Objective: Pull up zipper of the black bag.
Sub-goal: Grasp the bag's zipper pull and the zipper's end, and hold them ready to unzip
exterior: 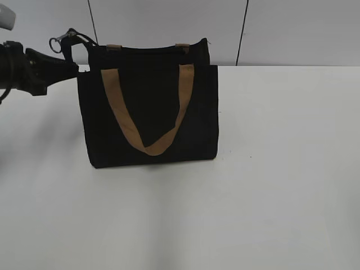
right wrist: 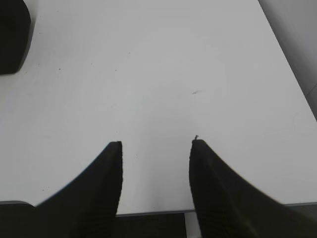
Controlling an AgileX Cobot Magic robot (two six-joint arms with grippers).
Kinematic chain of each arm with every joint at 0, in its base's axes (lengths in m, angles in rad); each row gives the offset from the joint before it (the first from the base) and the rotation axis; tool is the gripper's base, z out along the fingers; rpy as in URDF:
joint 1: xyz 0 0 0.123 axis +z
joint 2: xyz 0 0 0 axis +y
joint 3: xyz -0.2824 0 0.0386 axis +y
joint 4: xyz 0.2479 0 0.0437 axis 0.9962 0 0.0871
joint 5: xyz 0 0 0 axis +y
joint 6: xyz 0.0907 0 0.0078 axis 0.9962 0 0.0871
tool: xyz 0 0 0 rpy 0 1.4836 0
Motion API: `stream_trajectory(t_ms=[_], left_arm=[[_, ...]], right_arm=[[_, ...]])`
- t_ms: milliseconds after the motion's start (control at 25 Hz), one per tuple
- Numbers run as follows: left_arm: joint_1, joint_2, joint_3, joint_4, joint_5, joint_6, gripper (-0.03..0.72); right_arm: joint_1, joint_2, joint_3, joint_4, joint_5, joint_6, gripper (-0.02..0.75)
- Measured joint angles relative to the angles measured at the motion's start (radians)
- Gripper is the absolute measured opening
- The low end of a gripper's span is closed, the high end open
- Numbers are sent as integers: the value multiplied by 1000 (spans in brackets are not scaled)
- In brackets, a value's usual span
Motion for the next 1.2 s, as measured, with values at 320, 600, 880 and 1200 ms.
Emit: stream_trajectory(t_ms=[320,600,880,1200], left_arm=[[0,-170,0,74,11,-43,25],[0,-229,0,167,11,-109,24],[0,-283,0,168,13,-112,23],[-2,-291,0,71,13,-113,23]], right_arm=[[0,0,0,0,0,0,342],[0,0,0,0,0,0,342],[0,0,0,0,0,0,342],[0,0,0,0,0,0,342]])
